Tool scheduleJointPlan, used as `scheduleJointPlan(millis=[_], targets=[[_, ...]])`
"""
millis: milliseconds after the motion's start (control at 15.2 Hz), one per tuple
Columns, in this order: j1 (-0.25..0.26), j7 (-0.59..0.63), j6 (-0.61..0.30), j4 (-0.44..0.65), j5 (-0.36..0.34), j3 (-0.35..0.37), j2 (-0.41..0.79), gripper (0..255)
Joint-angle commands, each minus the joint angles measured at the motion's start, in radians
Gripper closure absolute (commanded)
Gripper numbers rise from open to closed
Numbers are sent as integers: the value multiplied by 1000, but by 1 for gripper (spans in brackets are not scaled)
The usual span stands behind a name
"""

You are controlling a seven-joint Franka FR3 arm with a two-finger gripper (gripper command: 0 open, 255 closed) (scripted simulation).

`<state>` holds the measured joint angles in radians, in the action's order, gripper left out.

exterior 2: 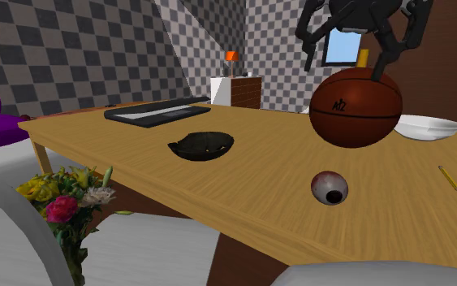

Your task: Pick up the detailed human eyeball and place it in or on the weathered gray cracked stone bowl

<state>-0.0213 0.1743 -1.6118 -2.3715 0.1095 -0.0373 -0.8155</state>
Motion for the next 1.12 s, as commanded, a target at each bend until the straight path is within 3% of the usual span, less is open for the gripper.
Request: scheduleJointPlan(millis=[0, 726, 1056], targets=[[0, 0, 0, 0, 0, 0, 0, 0], [-28, 4, -285, -359, -54, 37, -16, 0], [-27, 4, -359, -420, -54, 41, 0, 0]])
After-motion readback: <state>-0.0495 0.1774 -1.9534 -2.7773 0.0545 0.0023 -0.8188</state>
